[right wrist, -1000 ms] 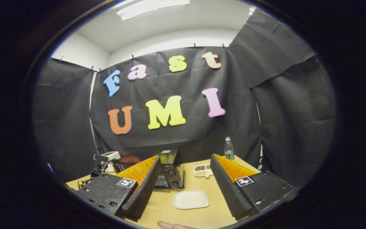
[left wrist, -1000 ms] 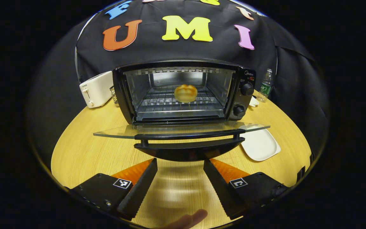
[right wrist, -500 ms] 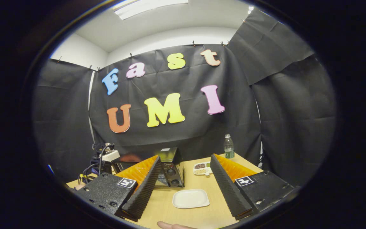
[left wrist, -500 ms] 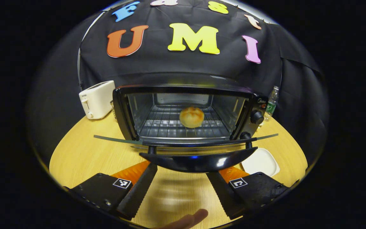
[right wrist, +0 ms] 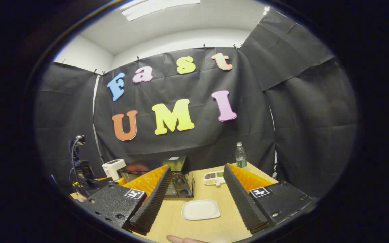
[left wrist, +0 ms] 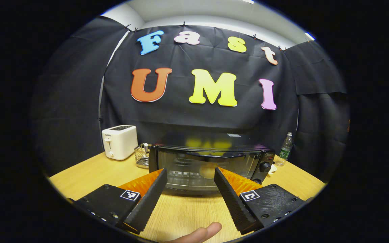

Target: Open the electric oven with the left hand, put the food in, and close the electric oven.

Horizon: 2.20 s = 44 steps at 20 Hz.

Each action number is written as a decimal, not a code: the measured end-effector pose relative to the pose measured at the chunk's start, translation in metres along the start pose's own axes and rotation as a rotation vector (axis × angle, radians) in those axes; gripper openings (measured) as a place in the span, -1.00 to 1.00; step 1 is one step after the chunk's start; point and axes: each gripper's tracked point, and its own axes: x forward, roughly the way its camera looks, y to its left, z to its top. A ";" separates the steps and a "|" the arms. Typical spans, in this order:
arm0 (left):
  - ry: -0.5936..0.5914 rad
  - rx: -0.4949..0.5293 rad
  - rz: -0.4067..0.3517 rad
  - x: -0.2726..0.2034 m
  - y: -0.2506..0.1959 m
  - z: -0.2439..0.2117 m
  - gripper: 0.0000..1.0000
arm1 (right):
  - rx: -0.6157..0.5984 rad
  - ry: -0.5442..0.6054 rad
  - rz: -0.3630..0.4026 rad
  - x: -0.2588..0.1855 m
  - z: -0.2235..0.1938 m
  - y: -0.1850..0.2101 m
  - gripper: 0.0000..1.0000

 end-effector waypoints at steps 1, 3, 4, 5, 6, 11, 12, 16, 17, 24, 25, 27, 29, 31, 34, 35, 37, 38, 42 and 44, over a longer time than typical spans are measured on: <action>-0.015 -0.001 -0.006 -0.012 -0.003 0.007 0.84 | -0.002 -0.002 0.002 -0.003 0.002 0.001 0.86; -0.053 -0.020 -0.040 -0.032 -0.010 0.026 0.84 | -0.012 -0.011 0.003 -0.010 0.007 0.003 0.86; -0.064 -0.036 -0.062 -0.045 -0.016 0.035 0.84 | -0.016 -0.017 0.003 -0.014 0.009 0.005 0.86; -0.080 -0.053 -0.076 -0.056 -0.018 0.045 0.84 | -0.022 -0.025 0.006 -0.018 0.013 0.007 0.86; -0.092 -0.067 -0.085 -0.067 -0.018 0.055 0.84 | -0.029 -0.032 0.009 -0.024 0.016 0.010 0.86; -0.138 -0.078 -0.085 -0.125 -0.018 0.097 0.85 | -0.064 -0.081 0.008 -0.056 0.038 0.012 0.86; -0.141 -0.067 -0.077 -0.134 -0.019 0.101 0.63 | -0.067 -0.088 0.003 -0.062 0.040 0.011 0.86; -0.160 0.005 -0.070 -0.174 -0.030 0.118 0.87 | -0.098 -0.120 0.003 -0.086 0.056 0.007 0.86; -0.161 0.027 -0.068 -0.181 -0.032 0.118 0.87 | -0.114 -0.129 -0.001 -0.087 0.059 0.007 0.86; -0.128 0.124 -0.070 -0.207 -0.050 0.101 0.87 | -0.131 -0.139 -0.022 -0.097 0.059 -0.007 0.86; -0.121 0.133 -0.068 -0.208 -0.050 0.098 0.88 | -0.128 -0.135 -0.025 -0.097 0.057 -0.008 0.86; -0.105 0.134 -0.061 -0.207 -0.049 0.094 0.91 | -0.127 -0.116 -0.031 -0.093 0.052 -0.010 0.87; -0.098 0.134 -0.051 -0.207 -0.048 0.094 0.92 | -0.121 -0.107 -0.033 -0.091 0.051 -0.010 0.86; -0.103 0.135 -0.042 -0.207 -0.045 0.095 0.75 | -0.121 -0.107 -0.033 -0.092 0.052 -0.009 0.86; -0.109 0.133 -0.041 -0.208 -0.044 0.095 0.75 | -0.122 -0.111 -0.032 -0.092 0.052 -0.009 0.86; -0.110 0.132 -0.038 -0.209 -0.043 0.095 0.75 | -0.121 -0.111 -0.031 -0.092 0.052 -0.007 0.87; -0.134 0.134 -0.027 -0.213 -0.040 0.099 0.92 | -0.126 -0.107 -0.034 -0.091 0.050 -0.007 0.86; -0.144 0.138 -0.018 -0.214 -0.038 0.101 0.92 | -0.131 -0.108 -0.039 -0.092 0.051 -0.009 0.86; -0.160 0.146 0.001 -0.215 -0.037 0.102 0.92 | -0.134 -0.107 -0.038 -0.092 0.050 -0.006 0.87; -0.157 0.147 -0.001 -0.215 -0.038 0.101 0.82 | -0.138 -0.106 -0.038 -0.093 0.050 -0.007 0.86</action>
